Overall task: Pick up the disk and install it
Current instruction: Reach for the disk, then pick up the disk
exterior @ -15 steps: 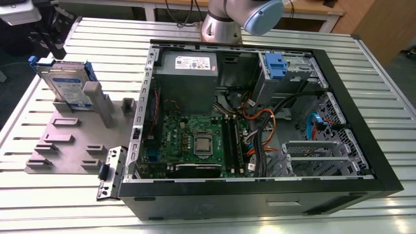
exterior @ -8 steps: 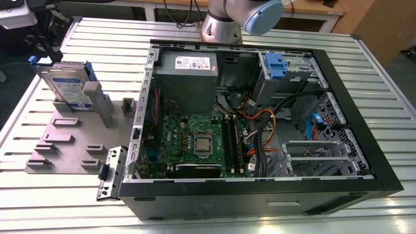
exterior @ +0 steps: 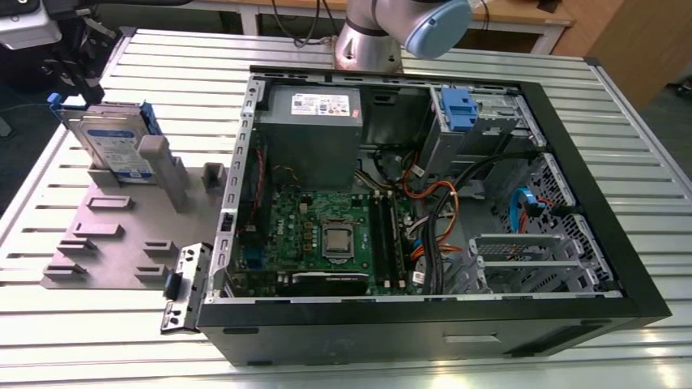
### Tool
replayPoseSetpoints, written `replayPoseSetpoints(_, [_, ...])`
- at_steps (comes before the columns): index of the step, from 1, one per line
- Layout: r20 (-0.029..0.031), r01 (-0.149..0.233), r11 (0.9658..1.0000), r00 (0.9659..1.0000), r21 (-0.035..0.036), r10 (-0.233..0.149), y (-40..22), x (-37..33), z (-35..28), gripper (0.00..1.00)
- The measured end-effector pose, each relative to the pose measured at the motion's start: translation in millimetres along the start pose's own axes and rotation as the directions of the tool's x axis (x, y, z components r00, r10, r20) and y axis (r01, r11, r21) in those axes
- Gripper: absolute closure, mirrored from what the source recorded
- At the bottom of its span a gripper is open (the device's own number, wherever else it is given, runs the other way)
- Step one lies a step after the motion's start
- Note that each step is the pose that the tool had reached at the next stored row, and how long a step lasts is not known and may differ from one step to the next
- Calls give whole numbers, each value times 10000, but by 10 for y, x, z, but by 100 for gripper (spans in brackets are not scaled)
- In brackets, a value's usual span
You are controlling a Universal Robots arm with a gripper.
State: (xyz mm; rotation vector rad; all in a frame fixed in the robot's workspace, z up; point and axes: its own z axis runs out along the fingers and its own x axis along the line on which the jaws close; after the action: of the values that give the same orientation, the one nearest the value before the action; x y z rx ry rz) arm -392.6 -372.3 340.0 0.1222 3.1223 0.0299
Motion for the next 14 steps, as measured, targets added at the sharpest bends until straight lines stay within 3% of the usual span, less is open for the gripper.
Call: replayPoseSetpoints(14, [1, 2, 10000, 10000, 11, -2, 0, 0, 0, 89])
